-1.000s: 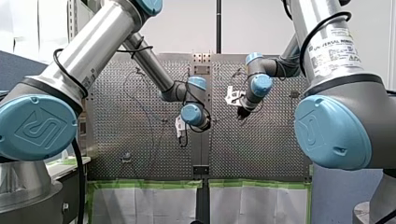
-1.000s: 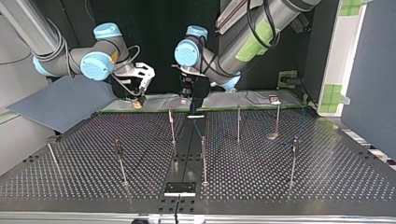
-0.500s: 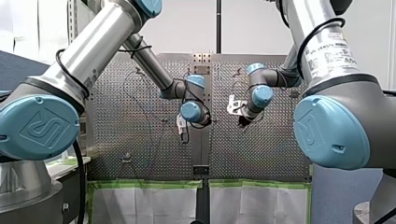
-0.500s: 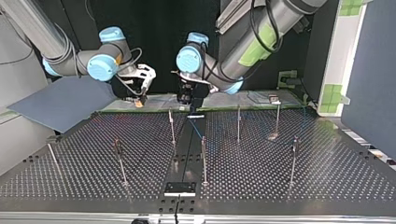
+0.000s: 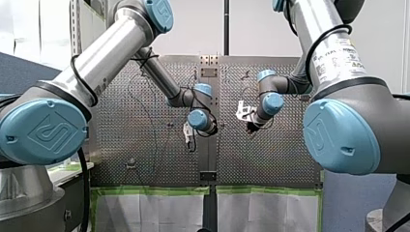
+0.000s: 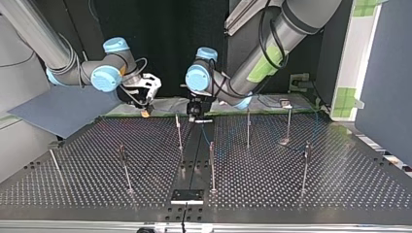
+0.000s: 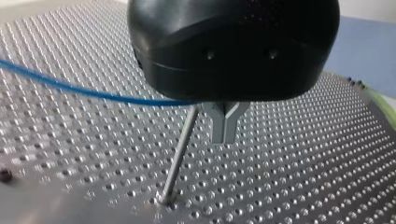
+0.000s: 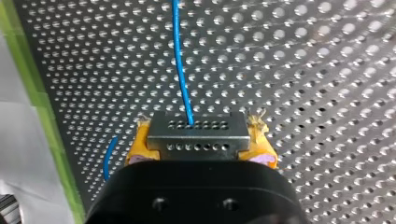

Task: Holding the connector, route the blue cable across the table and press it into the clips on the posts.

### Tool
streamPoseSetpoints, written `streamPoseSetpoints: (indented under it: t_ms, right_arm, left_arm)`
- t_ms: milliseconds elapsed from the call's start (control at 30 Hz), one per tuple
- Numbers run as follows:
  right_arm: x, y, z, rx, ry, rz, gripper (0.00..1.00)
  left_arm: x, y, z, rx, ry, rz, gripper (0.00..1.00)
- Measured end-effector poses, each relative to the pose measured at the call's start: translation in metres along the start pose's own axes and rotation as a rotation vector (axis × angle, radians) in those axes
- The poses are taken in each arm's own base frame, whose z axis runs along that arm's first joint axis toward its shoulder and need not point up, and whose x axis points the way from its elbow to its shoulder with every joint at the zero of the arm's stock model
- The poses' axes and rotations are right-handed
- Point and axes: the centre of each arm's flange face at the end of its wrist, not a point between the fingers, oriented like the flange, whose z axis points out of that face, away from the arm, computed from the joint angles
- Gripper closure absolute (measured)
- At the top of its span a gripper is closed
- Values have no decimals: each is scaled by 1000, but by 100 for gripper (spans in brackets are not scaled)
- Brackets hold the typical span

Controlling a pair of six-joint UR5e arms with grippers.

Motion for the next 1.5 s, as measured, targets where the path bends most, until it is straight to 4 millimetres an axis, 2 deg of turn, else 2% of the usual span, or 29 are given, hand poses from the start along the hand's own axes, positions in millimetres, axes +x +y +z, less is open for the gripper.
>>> streamPoseSetpoints:
  t_ms: [233,533,567,600,633,700,733,800,833,867,900,933,967,1333,1500]
  right_arm:
    - [21,11,8,9,35,13,100]
    - [38,31,14,1,63,29,100]
    - [39,32,15,2,65,30,100]
    - [41,34,15,3,66,31,100]
    - [42,36,16,4,69,32,100]
    - [43,39,16,6,72,34,100]
    - [44,40,16,10,73,34,100]
    - [45,42,17,17,77,35,100]
    - [46,43,18,23,81,34,100]
    - [46,44,18,27,85,34,100]
    - [47,45,19,31,88,34,100]
    - [47,46,19,37,92,33,100]
    - [48,46,20,42,96,32,100]
    - [50,47,25,62,130,-11,100]
    - [51,47,26,62,143,-42,100]
  left_arm:
    - [-8,12,16,-17,-23,-14,100]
    - [-25,25,30,-30,-50,-27,100]
    - [-26,27,31,-30,-50,-28,97]
    - [-27,28,31,-30,-48,-29,87]
    - [-27,29,32,-30,-46,-29,87]
    - [-26,29,31,-31,-39,-27,65]
    - [-26,29,31,-31,-35,-26,65]
    - [-25,28,29,-30,-25,-23,40]
    - [-24,27,29,-30,-21,-21,40]
    - [-23,26,27,-30,-14,-19,22]
    - [-23,25,26,-30,-9,-17,9]
    - [-22,24,25,-30,-3,-15,9]
    - [-21,23,24,-32,6,-11,0]
    - [-11,15,6,-83,85,55,0]
    - [-20,0,-7,-93,90,66,0]
